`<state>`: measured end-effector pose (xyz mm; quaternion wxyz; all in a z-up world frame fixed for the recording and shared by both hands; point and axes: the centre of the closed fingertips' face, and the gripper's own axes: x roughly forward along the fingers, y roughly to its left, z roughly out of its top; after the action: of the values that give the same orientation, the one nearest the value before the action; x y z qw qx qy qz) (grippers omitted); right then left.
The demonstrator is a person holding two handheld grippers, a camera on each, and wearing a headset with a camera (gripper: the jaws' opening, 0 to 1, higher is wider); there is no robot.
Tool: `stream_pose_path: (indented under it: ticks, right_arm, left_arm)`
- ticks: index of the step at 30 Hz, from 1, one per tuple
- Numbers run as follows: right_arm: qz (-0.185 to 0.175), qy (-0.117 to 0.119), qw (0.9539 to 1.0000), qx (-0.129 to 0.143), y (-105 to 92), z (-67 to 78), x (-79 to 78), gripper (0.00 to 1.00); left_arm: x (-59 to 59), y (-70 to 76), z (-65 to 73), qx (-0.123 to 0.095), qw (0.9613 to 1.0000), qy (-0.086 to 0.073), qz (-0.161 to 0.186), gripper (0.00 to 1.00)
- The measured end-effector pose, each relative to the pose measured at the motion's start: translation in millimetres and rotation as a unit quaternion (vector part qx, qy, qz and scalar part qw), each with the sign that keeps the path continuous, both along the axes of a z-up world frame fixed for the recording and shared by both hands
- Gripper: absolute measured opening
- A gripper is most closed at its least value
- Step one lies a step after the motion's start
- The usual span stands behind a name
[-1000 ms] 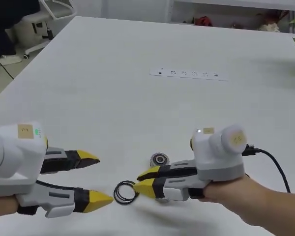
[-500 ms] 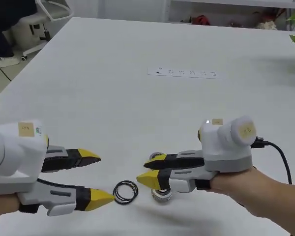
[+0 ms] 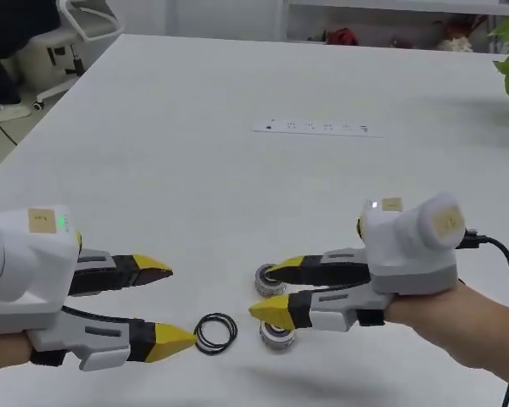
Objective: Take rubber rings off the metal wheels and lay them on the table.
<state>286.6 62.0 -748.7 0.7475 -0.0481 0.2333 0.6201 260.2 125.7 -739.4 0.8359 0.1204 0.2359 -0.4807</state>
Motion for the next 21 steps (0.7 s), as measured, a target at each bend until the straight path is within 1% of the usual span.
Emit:
stream_pose_path:
  ticks: [8, 21]
  right_arm:
    - [-0.007, -0.016, 0.9998, -0.011, -14.7, 0.1, 0.5, 0.39]
    - [-0.026, -0.04, 0.9987, -0.021, -40.4, 7.0, 1.9, 0.46]
  left_arm:
    - [0.0, -1.3, 3.2, -0.001, 1.0, -0.001, -0.003, 0.52]
    - [0.4, -0.4, 7.0, -0.003, 1.0, -0.005, -0.003, 0.54]
